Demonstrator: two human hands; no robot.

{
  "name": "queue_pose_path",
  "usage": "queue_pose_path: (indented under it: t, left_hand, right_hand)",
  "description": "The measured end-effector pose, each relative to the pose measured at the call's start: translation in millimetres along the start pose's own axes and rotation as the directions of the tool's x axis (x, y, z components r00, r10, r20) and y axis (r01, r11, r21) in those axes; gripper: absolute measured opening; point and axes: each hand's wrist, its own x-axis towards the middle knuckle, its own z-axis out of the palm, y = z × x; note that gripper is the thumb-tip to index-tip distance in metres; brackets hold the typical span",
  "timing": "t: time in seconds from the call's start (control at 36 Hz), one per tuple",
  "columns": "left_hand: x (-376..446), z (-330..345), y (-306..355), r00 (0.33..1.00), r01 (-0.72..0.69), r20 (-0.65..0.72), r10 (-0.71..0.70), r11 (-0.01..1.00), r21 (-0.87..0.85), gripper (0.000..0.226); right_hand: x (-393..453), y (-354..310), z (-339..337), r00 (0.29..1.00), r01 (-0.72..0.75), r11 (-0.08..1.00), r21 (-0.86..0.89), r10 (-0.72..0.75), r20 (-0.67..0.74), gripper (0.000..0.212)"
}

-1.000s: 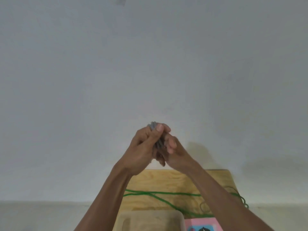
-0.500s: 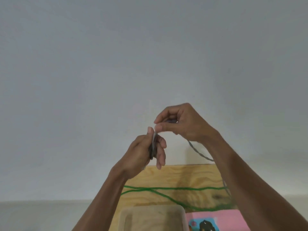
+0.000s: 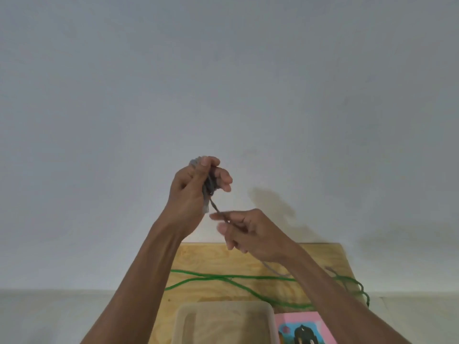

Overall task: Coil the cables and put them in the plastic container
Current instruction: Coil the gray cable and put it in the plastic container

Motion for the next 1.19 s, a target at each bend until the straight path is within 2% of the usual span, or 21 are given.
queue_pose_path:
  t: [0.06,0.11,0.19,0.25,0.28,0.39,0.47,0.61,0.67,0.75,0.81,0.86,0.92,0.97,1.08,1.14,1.19]
  left_hand:
    - [0,-4,-3,0.999,0.002,-0.044,0.004,0.992,0.128,0.030]
    - [-1,-5,-8,1.000,0.007,-0.026,0.002,0.939,0.343,0.028]
    - [-4,0,-19,0.999,-0.009,0.040,-0.023,0.745,0.667,0.027]
    - [-7,3,-25,0.998,-0.031,0.054,-0.016,0.652,0.758,0.036]
    - [-9,5,-27,0.997,-0.034,0.068,-0.027,0.655,0.755,0.042]
    - [-19,7,-26,0.973,0.072,0.142,-0.182,0.823,0.563,0.059]
    - [-28,14,-18,0.951,0.163,0.174,-0.256,0.892,0.421,0.066]
    - [-28,13,-15,0.909,0.255,0.243,-0.338,0.914,0.316,0.075]
    - [-30,13,-14,0.878,0.306,0.292,-0.379,0.914,0.268,0.072]
    - [-34,25,-13,0.810,0.382,0.424,-0.406,0.913,0.144,0.060]
    - [-35,36,-13,0.805,0.410,0.476,-0.353,0.912,-0.018,0.054]
    - [-31,44,-9,0.832,0.416,0.499,-0.243,0.868,-0.272,0.051]
    - [-25,49,-2,0.884,0.373,0.442,-0.153,0.801,-0.468,0.048]
    - [-18,52,6,0.942,0.267,0.322,-0.095,0.792,-0.548,0.046]
    - [-1,47,33,0.993,0.039,0.114,0.029,0.831,-0.556,0.041]
    - [9,38,43,0.998,-0.020,0.041,0.051,0.835,-0.550,0.039]
    - [19,33,44,0.999,-0.044,-0.027,0.035,0.838,-0.544,0.039]
  right_hand:
    - [-4,-7,-2,0.999,0.001,0.992,-0.124,0.004,0.047,0.030]
    - [-5,-17,-9,0.999,0.026,0.971,-0.239,-0.014,0.051,0.026]
    - [-3,-35,-25,0.996,0.085,0.893,-0.441,-0.065,0.060,0.020]
    - [-1,-46,-33,0.991,0.129,0.846,-0.517,-0.100,0.084,0.011]
    - [1,-52,-37,0.990,0.139,0.846,-0.515,-0.108,0.091,0.011]
    - [12,-65,-56,0.984,0.176,0.921,-0.347,-0.152,0.096,0.013]
    - [20,-69,-64,0.979,0.190,0.969,-0.159,-0.175,0.103,0.006]
    - [34,-59,-71,0.985,0.169,0.986,0.004,-0.169,0.044,0.021]
    - [40,-55,-72,0.986,0.168,0.984,0.055,-0.168,0.000,0.029]
    - [47,-53,-68,0.984,0.172,0.976,0.133,-0.163,-0.075,0.032]
    - [50,-52,-62,0.982,0.182,0.963,0.201,-0.165,-0.096,0.035]
    - [50,-51,-55,0.981,0.180,0.943,0.280,-0.149,-0.128,0.040]
    - [48,-49,-49,0.981,0.148,0.940,0.307,-0.100,-0.167,0.045]
    - [42,-43,-44,0.981,0.137,0.949,0.283,-0.091,-0.171,0.047]
    - [22,-24,-38,0.979,0.121,0.984,0.128,-0.097,-0.180,0.049]
    - [13,-16,-37,0.984,0.110,0.992,0.064,-0.100,-0.147,0.047]
    - [5,-15,-40,0.988,0.123,0.992,0.019,-0.121,-0.099,0.037]
